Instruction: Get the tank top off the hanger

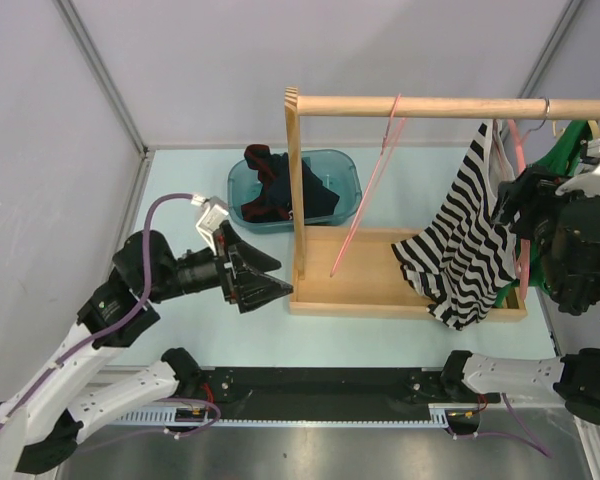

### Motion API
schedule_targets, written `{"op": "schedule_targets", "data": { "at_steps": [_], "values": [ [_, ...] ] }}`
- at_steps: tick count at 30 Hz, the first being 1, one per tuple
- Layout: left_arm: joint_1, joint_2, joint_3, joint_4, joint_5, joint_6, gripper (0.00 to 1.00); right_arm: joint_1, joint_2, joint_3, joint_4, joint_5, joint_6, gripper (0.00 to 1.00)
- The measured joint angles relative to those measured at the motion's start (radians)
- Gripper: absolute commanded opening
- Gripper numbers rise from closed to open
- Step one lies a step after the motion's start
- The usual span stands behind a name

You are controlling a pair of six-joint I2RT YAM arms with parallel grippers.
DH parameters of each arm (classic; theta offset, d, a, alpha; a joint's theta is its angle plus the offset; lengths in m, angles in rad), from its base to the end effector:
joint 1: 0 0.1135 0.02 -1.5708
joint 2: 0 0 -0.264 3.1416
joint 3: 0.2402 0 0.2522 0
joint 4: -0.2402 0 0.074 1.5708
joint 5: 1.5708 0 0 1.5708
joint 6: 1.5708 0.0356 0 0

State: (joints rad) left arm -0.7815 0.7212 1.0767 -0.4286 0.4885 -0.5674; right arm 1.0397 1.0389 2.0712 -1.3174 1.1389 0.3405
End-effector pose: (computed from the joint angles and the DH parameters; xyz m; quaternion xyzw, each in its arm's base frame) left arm 0.0845 -0.1074 0.4216 0.2396 0.6891 -0.5509 0.4053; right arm 0.0509 0.0229 0.5571 0.0728 0.7440 -0.0114 0.6641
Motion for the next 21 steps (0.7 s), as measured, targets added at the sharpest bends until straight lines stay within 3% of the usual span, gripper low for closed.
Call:
{"op": "schedule_targets", "data": {
  "at_steps": [7, 11, 16, 21],
  "values": [
    [-0.047, -0.042, -0.002, 0.0, -0.021, 0.0, 0.88, -0.067, 0.032, -0.029, 0.006, 0.037, -0.018, 0.74],
    [-0.06, -0.043, -0.011, 0.0, -0.031, -0.002, 0.89, -0.277, 0.066, -0.046, 0.02, -0.056, -0.048, 0.73],
    [-0.066, -0.059, -0.023, -0.009, -0.042, -0.008, 0.89, -0.564, 0.085, -0.11, 0.08, -0.281, -0.099, 0.72],
    [-0.068, -0.085, -0.022, -0.027, -0.044, -0.008, 0.88, -0.66, 0.095, -0.146, 0.114, -0.448, -0.117, 0.63]
  ]
}}
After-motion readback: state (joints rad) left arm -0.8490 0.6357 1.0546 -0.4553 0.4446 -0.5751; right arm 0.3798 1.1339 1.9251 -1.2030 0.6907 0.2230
